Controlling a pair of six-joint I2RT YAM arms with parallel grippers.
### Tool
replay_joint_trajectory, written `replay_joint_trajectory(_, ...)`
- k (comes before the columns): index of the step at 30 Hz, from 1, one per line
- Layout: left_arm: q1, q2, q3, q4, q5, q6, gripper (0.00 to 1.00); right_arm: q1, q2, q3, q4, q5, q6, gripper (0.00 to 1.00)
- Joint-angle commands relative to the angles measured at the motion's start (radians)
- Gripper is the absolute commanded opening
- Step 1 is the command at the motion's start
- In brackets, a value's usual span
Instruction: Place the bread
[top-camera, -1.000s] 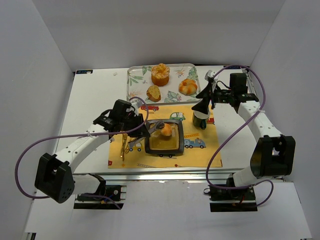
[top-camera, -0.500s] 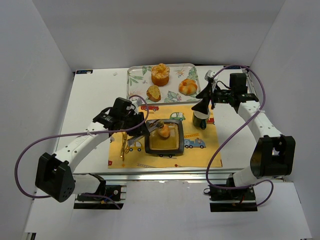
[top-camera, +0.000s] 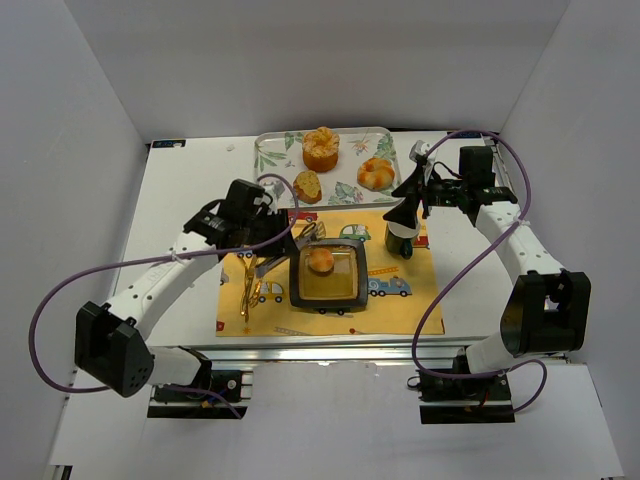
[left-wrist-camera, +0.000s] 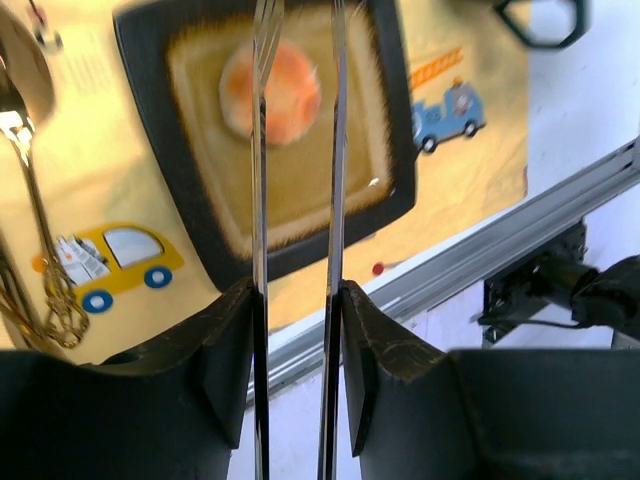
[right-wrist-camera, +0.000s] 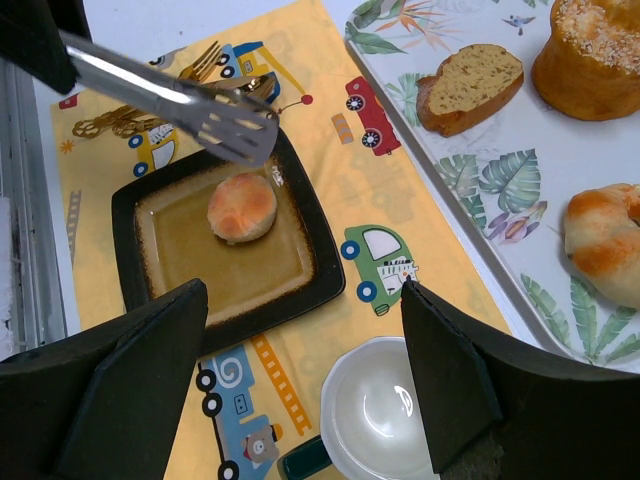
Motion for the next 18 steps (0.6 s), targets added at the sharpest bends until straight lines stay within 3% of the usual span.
replay_joint_trajectory(1,0.014,0.017,0.14,-0.02,-0.041,0.032,0.47,-0.005,-0.012,0.008,-0.002,-0.025,-0.013,0.83)
replay_joint_trajectory(6,0.084,0.086,0.205,0.051,-0.029,0.002,0.47,-0.005,-0.011,0.005,0.005,-0.03,-0.004,0.83)
replay_joint_trajectory(11,0.216,0.213,0.208,0.255,-0.024,-0.176,0.46,-0.003,-0.014,-0.004,0.022,-0.036,0.008,0.83)
replay_joint_trajectory(18,0.256,0.472,0.431,0.256,-0.033,-0.193,0.48,-0.003,-0.018,-0.015,0.036,-0.039,0.011,0.83)
